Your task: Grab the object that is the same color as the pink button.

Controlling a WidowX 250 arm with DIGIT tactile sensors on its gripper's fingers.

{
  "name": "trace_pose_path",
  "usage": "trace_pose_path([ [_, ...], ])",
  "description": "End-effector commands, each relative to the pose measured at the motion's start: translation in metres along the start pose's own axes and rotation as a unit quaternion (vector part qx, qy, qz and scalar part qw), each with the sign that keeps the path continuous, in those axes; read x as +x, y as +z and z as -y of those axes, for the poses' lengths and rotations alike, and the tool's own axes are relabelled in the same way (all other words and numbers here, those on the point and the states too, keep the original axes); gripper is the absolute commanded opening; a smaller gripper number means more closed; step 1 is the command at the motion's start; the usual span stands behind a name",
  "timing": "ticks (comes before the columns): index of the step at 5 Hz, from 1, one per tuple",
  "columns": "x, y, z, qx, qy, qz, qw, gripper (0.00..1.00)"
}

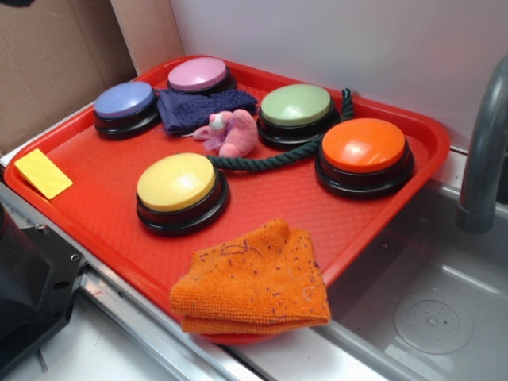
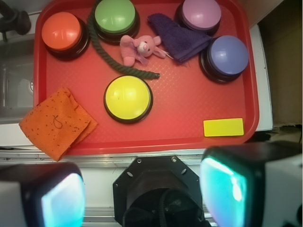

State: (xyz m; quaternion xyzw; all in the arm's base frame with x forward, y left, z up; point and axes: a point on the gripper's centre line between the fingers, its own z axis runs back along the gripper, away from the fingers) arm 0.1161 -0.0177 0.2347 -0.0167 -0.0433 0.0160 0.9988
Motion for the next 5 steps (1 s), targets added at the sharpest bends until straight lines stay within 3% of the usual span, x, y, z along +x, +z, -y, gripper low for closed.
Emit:
trace_pose_path([
  [1, 0.000, 0.000, 0.000, 0.000, 0.000, 0.000, 1.000, 1.00],
  [2, 0.021, -0.015, -0.004, -0.007, 0.062, -0.018, 0.998, 1.00],
  [3, 0.039, -0.034, -0.006, -0.002, 0.091, -0.016, 0.996, 1.00],
  [4, 0.056, -0.067, -0.018, -0.018, 0.215, -0.048, 0.975, 1.00],
  [5, 0.072, -0.093, -0.034, -0.032, 0.338, -0.070, 0.938, 1.00],
])
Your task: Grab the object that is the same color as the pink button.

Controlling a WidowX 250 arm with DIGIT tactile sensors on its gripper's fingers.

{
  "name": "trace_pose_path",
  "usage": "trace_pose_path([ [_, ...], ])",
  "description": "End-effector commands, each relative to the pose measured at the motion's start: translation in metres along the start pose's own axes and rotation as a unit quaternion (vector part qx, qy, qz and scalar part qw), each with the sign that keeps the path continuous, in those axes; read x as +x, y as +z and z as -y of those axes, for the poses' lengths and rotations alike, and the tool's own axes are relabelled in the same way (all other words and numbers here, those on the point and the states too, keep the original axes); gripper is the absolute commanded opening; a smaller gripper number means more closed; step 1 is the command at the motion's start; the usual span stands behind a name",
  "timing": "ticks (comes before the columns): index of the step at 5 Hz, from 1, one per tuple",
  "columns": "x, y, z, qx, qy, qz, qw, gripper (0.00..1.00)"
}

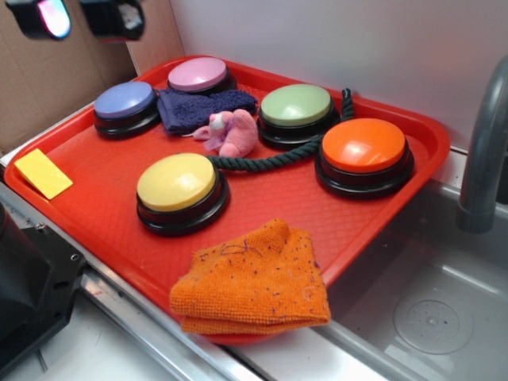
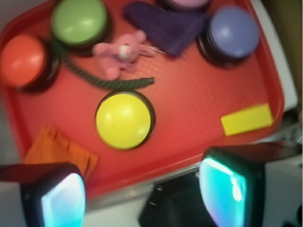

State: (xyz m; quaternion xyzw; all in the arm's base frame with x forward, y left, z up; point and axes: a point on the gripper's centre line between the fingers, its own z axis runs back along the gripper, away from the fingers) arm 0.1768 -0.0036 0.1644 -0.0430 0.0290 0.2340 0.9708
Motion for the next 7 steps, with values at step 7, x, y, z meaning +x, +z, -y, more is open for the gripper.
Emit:
trace_pose_path([
  [7, 0.114, -0.125, 0.003, -0.068, 0.476, -0.053, 0.875, 1.00],
])
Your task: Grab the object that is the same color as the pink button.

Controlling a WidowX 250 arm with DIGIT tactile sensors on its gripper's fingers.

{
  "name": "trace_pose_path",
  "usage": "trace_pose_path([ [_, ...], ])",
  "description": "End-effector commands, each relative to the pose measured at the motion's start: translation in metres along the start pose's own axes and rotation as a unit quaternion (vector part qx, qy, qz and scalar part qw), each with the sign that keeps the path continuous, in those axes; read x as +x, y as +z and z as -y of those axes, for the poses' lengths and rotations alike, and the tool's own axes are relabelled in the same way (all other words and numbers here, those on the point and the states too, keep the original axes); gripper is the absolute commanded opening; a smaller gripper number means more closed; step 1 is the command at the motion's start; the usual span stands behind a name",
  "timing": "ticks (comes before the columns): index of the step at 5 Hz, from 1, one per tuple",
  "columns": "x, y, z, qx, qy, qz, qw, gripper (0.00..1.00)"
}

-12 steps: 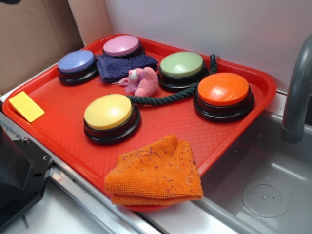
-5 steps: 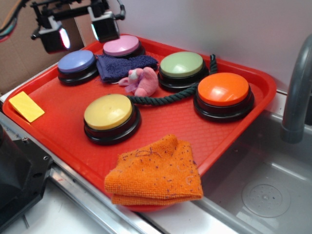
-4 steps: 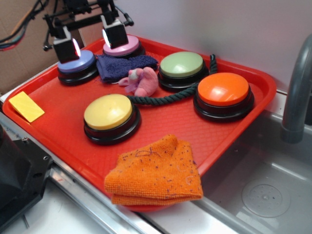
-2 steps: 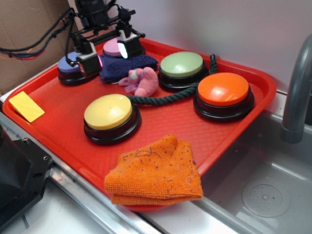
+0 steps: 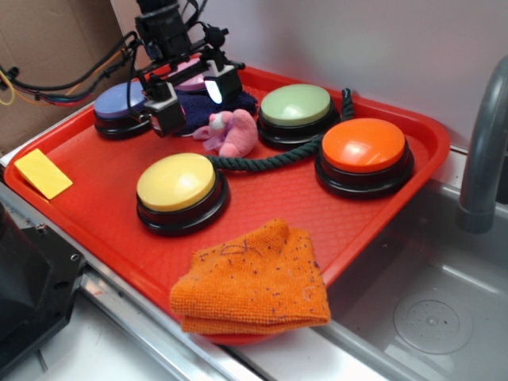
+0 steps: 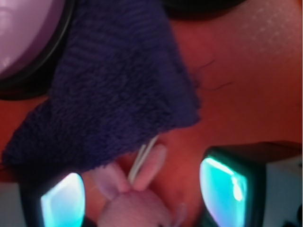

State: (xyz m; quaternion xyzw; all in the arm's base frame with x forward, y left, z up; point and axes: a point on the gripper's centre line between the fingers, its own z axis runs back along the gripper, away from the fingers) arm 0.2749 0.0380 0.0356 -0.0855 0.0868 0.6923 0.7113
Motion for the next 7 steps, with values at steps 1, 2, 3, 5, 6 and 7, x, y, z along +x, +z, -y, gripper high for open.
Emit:
trace_pose_path([
  [1, -0.013, -0.014, -0.003, -0.001, -0.052, -0.021, 0.998, 1.00],
  [2, -0.028, -0.018, -0.007, 0.013, -0.076, -0.036, 0.996, 1.00],
  [3, -0.032, -0.020, -0.010, 0.013, -0.088, -0.034, 0.995, 0.50],
  [5, -0.032, -0.012, -0.012, 0.008, -0.127, -0.008, 0.992, 0.00],
  [6, -0.034, 0.001, -0.014, 0.003, -0.179, 0.030, 0.983, 0.00],
  [7, -0.038, 0.028, -0.018, 0.021, -0.267, 0.097, 0.958, 0.00],
])
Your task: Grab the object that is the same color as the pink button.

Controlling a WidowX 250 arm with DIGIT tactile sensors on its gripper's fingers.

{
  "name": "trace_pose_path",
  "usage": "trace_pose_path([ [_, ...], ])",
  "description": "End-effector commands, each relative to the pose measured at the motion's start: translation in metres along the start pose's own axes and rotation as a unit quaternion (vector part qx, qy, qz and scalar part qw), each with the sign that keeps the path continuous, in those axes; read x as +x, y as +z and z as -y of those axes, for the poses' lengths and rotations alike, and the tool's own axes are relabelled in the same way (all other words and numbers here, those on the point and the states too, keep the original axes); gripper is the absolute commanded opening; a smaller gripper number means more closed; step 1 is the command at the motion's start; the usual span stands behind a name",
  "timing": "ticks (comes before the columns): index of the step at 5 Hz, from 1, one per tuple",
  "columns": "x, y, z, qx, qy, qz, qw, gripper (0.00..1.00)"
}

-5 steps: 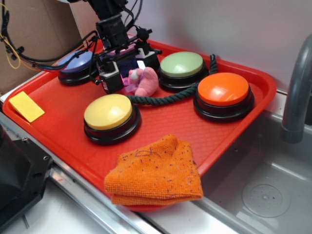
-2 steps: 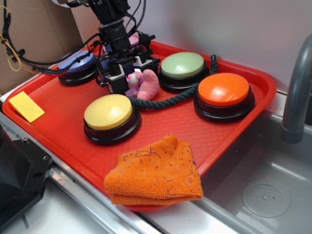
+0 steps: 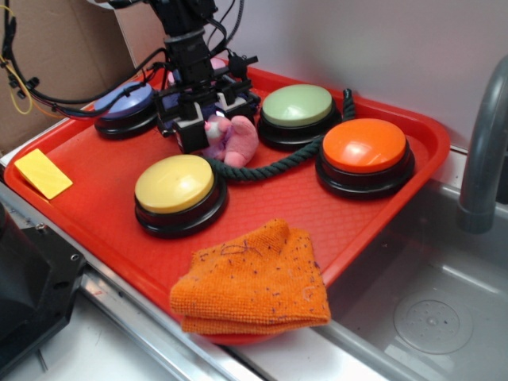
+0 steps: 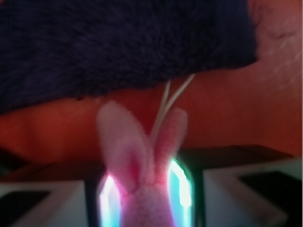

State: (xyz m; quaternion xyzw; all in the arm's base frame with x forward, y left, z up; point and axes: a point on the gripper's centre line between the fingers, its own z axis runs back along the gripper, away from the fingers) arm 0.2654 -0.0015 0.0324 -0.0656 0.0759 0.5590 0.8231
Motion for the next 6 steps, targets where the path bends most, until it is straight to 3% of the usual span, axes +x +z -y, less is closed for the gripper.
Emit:
trace_pose_path([
  [1, -0.007, 0.073, -0.015, 0.059, -0.203, 0.120, 0.970, 0.00],
  [2, -0.017, 0.098, -0.022, 0.055, -0.322, 0.134, 0.936, 0.00],
  [4, -0.040, 0.122, -0.039, 0.092, -0.503, 0.120, 0.851, 0.00],
  [5, -0.047, 0.130, -0.049, 0.087, -0.536, 0.128, 0.830, 0.00],
  [6, -0.054, 0.122, -0.057, 0.058, -0.564, 0.101, 0.818, 0.00],
])
